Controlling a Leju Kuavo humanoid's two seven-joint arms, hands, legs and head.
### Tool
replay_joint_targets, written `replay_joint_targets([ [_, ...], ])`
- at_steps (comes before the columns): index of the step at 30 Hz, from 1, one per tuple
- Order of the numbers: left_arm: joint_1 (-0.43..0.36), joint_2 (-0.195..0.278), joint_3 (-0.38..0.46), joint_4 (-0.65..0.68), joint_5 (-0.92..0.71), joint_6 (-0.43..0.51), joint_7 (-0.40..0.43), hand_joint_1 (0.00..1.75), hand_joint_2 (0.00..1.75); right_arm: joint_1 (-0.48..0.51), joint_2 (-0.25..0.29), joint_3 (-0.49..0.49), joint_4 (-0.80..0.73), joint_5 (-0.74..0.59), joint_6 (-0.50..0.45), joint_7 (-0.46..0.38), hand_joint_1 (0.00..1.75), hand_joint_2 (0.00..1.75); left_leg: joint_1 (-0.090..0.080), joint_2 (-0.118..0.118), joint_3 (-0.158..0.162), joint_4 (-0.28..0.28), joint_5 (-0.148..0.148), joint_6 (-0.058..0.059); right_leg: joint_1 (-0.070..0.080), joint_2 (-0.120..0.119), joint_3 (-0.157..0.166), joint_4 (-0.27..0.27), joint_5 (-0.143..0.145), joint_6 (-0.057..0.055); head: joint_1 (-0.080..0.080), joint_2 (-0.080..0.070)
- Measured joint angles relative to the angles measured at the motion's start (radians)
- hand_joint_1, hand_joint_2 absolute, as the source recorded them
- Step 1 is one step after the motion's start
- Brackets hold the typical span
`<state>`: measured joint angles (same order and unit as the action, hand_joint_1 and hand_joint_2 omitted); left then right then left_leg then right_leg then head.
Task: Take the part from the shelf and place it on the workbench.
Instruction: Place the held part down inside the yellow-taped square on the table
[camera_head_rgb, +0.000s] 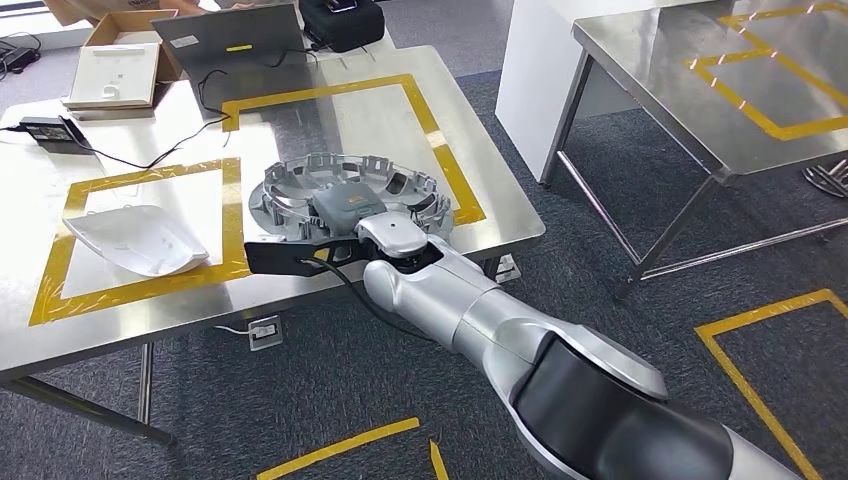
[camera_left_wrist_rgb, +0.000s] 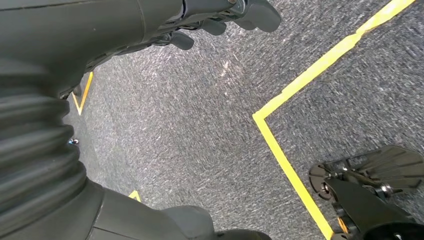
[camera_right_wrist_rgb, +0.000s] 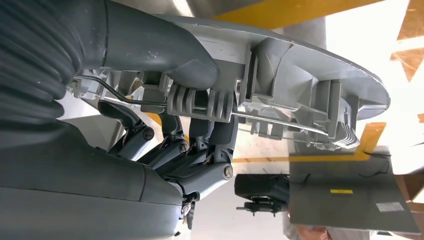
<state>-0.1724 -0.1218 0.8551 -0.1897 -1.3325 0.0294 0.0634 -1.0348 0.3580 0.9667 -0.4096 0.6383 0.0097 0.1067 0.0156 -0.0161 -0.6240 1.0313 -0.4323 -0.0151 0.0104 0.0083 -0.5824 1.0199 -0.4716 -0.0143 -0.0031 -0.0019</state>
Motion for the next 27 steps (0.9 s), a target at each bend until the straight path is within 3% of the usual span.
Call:
replay_joint_targets([
  [1, -0.001, -0.001, -0.001, 0.0, -0.002, 0.0, 0.003, 0.0, 1.75, -0.007, 0.0, 0.011, -0.003, -0.011, 0.0, 0.002, 0.0, 0.0, 0.0, 0.0, 0.0, 0.0, 0.0, 0.0, 0.0, 0.0, 0.0, 0.0, 0.0, 0.0, 0.0, 0.0],
  [5, -0.001, -0.003, -0.006, 0.001, -0.007, -0.013, 0.02, 0.0, 0.0, -0.03, 0.001, 0.047, -0.008, -0.056, -0.01, -0.007, 0.0, 0.0, 0.0, 0.0, 0.0, 0.0, 0.0, 0.0, 0.0, 0.0, 0.0, 0.0, 0.0, 0.0, 0.0, 0.0],
  [14, -0.004, -0.003, -0.008, 0.001, -0.007, -0.055, 0.032, 0.0, 0.0, -0.065, 0.001, 0.082, -0.007, -0.14, -0.042, -0.051, 0.0, 0.0, 0.0, 0.0, 0.0, 0.0, 0.001, -0.001, 0.0, 0.0, 0.0, 0.0, 0.0, -0.001, 0.0, 0.0],
  [27, -0.021, -0.004, -0.009, 0.001, -0.011, -0.061, 0.027, 0.0, 0.0, -0.098, 0.001, 0.09, -0.002, -0.15, -0.048, -0.066, 0.0, 0.0, 0.0, 0.0, 0.001, 0.0, 0.001, -0.001, 0.0, 0.0, 0.0, 0.001, 0.0, -0.001, 0.0, 0.0],
])
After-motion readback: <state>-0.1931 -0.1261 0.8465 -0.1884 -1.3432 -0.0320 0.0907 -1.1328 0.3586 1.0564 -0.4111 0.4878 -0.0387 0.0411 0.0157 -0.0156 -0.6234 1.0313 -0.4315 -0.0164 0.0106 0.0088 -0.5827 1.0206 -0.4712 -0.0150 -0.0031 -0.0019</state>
